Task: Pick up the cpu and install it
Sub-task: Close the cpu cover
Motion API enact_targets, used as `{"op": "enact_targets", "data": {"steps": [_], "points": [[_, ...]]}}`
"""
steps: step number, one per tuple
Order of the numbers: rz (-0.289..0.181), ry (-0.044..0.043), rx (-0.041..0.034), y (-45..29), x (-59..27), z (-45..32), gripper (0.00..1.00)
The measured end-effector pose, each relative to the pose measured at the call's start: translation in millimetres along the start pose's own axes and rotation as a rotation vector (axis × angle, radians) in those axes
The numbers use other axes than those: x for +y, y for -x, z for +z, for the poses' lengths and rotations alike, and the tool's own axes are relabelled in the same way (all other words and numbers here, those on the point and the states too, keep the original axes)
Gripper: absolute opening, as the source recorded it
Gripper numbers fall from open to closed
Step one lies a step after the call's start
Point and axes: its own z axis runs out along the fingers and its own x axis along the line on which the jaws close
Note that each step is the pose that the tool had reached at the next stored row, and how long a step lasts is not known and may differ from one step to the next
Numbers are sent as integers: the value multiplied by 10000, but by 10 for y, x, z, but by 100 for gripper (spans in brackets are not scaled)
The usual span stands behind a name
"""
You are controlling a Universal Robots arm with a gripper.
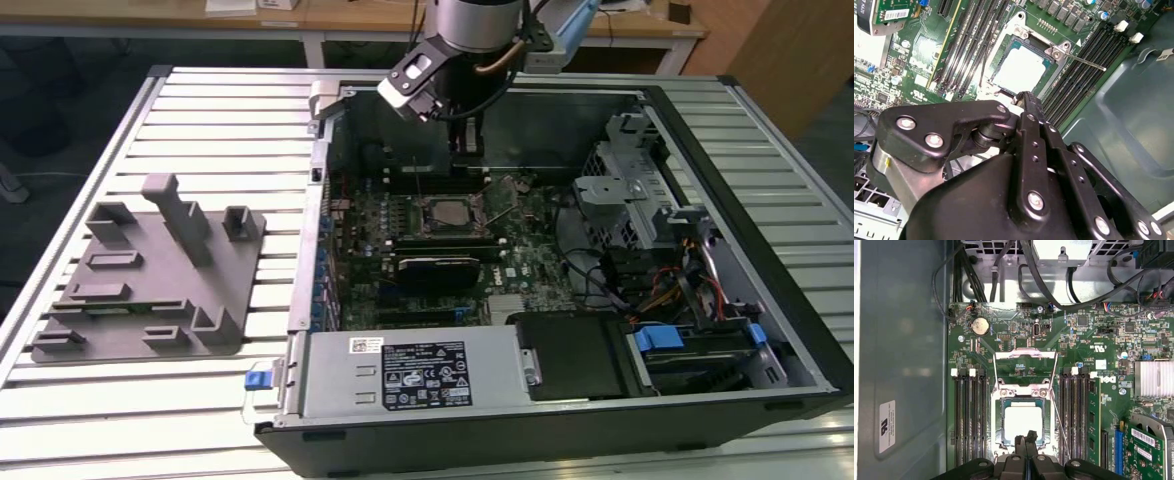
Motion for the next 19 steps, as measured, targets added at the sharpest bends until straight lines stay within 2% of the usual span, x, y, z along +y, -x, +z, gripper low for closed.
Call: {"op": "enact_targets", "data": {"steps": [7, 19], "points": [[0, -1, -2, 0, 18, -3, 11], [-1, 0, -1, -4, 224, 0, 11]]}}
